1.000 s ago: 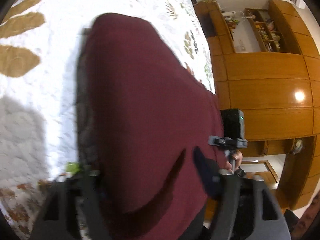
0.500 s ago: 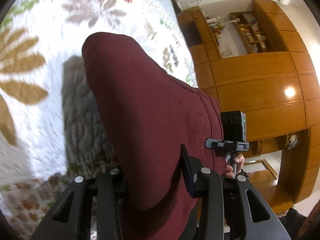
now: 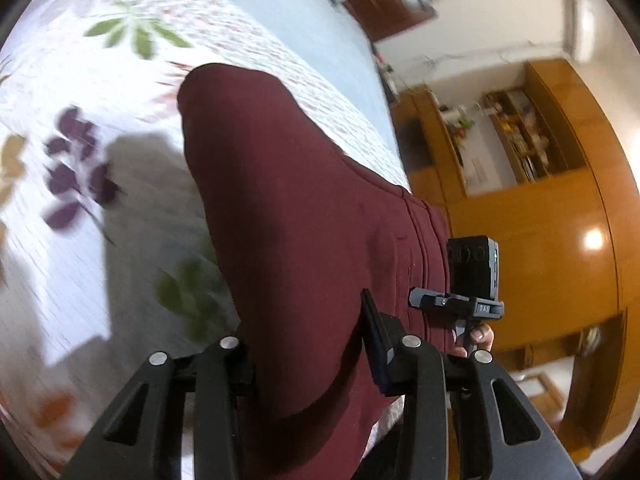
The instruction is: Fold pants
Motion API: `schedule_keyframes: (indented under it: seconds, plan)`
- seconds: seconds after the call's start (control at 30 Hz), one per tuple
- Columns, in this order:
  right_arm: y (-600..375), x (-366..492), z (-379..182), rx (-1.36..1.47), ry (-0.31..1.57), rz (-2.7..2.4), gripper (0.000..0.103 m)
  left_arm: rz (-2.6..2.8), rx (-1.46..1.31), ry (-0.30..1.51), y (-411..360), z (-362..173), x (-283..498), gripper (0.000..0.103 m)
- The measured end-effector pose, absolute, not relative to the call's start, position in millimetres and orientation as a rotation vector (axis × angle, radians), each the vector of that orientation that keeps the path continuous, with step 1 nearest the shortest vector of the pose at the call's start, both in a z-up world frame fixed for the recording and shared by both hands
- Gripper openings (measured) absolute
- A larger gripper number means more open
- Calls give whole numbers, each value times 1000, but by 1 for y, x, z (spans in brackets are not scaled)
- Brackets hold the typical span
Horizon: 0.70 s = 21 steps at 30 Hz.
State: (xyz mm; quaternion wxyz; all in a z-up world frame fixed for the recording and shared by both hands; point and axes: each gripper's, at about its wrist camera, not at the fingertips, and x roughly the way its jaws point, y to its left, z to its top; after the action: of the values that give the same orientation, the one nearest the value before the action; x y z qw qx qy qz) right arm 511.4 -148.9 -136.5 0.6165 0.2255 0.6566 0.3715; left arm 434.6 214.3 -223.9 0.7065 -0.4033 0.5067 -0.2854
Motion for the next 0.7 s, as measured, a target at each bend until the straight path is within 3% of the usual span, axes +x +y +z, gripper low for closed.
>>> schedule_keyframes:
  seconds: [0.13,0.27,0.37,0.4,0.57,0.7]
  plan:
    - [-120,542,-188,521,1564,852,54,-572,-921,1199,237,-271,456,40]
    - [-134,552,-220,582,1613,835,61,-580,-927,1227,235,-296,456,51]
    - [-146,549,-201,501,1606,822,75,-540,-894,1183,248,-271,452,65]
    - [-158,551,-187,456,1581,778,85,-505,-857,1159,255,-260,451,67]
    - [-194,568,-117,330,1323,567,79,-506,-719,957,260,-181,461,75]
    - [-152,581,-99,466,1253,668,79,-594,-806,958,233,-194,501,77]
